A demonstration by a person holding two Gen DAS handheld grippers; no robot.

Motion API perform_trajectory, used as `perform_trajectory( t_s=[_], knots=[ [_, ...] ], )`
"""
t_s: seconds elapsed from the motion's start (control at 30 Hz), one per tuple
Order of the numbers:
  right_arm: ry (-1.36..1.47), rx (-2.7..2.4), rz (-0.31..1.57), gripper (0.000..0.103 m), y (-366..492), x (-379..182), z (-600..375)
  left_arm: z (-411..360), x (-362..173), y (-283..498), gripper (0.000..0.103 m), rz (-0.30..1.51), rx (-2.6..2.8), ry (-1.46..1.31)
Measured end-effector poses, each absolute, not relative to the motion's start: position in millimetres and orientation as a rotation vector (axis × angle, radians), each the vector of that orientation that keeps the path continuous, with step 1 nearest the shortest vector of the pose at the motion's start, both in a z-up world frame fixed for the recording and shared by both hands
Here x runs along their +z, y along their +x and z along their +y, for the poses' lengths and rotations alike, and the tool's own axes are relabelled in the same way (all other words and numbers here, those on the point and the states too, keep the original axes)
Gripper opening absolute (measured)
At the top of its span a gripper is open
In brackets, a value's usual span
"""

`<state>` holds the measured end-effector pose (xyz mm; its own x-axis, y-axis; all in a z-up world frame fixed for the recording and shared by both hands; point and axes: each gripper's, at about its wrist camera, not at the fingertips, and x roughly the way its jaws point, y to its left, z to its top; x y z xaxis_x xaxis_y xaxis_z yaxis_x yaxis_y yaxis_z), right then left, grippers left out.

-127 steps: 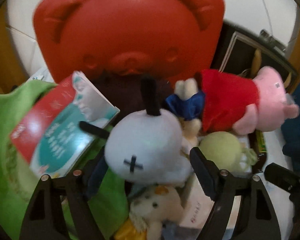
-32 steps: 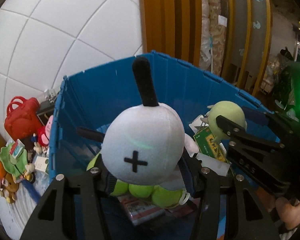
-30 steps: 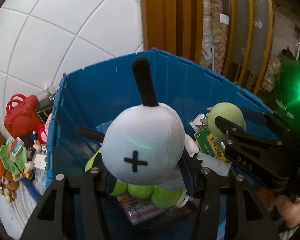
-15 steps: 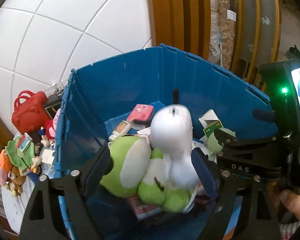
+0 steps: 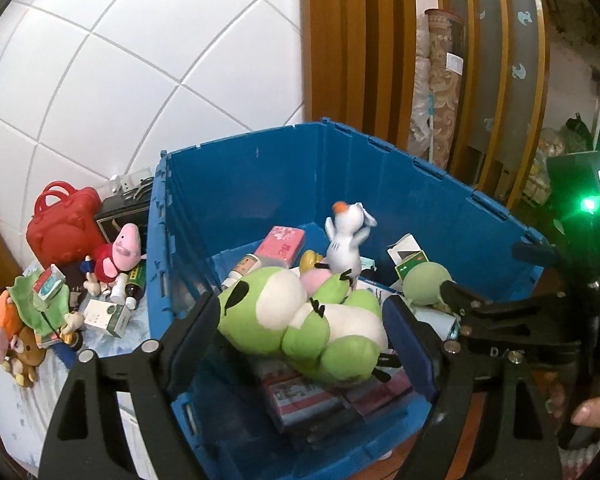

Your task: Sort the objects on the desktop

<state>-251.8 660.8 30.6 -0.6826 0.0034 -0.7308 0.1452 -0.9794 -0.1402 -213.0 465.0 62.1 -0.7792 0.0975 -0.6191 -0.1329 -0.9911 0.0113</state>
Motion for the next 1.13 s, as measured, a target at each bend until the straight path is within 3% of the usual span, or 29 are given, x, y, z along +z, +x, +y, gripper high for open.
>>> perform_trajectory(
  t_s=[0.17,1.13],
  knots=[
    [1.201,-2.86,0.428,0.103,-241,31,650,462,61,-204,0.083,0.075,2.868,-0.982],
    [1.146,-2.879,0.327,0.103,-217,43,654,458,70,-181,0.083,0.075,2.885,-0.952]
  ],
)
